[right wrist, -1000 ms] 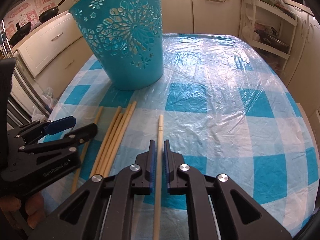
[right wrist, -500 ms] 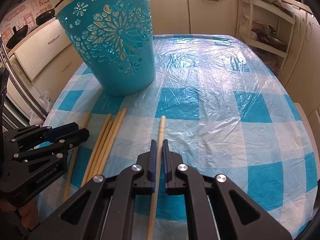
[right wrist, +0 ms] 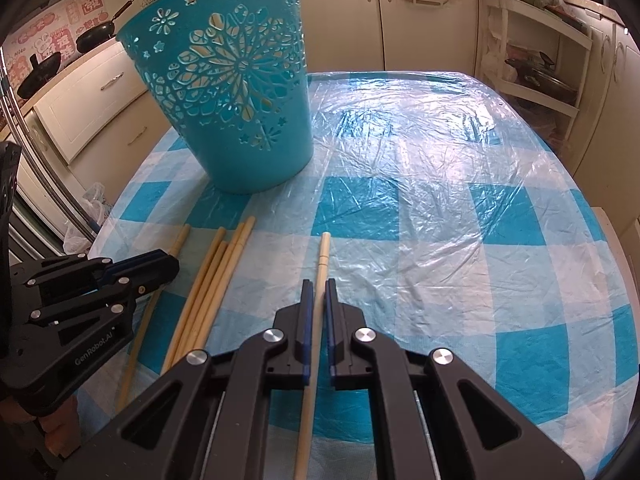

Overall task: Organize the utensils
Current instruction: 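Straddle a chopstick with the right tool while the left tool closes on another, then lift the chopstick with the left tool and open it over the teal basket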

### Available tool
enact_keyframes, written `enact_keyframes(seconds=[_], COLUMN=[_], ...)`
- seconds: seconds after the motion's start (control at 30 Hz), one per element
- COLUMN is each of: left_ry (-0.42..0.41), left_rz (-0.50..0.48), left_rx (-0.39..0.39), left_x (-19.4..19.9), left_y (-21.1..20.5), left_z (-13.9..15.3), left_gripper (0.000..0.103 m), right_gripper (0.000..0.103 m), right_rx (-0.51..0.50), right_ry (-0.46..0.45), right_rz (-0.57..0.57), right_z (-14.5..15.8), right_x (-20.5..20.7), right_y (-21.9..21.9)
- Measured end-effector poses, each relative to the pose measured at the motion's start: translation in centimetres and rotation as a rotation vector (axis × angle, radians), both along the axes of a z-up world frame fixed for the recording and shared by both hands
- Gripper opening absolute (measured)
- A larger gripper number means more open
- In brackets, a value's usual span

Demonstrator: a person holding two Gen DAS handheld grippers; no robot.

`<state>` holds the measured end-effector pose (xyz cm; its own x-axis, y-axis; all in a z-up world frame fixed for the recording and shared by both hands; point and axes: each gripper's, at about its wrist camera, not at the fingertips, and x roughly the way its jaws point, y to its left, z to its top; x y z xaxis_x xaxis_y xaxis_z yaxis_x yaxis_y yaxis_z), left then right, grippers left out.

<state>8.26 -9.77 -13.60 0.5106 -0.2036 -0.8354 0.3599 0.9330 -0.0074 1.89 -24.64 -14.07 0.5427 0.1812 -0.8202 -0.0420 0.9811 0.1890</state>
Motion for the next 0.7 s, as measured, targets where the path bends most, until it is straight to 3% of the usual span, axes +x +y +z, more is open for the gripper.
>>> enact_keyframes(seconds=[0.43,0.57,0.7], left_ry=[0.028,0.037,0.010], left_rz=[-0.007,-0.008,-0.029], left_rx=[-0.009,-0.052,-0.144], left_x=[-0.2,-1.0,-1.9], left_y=[0.0,0.9,2.2], left_z=[0.1,1.1,4.1], left_gripper=[0.005,0.005,0.005], right_gripper=[0.007,0.007,0.006], right_rx=[-0.025,-0.022,-0.028], right_ry=[-0.019,-0.021,-0.022], right_rz=[0.017,0.017,0.017], right_z=[0.0,0.0,0.0], right_x=[-0.1,-0.1,-0.1], right_y=[0.4,0.4,0.5])
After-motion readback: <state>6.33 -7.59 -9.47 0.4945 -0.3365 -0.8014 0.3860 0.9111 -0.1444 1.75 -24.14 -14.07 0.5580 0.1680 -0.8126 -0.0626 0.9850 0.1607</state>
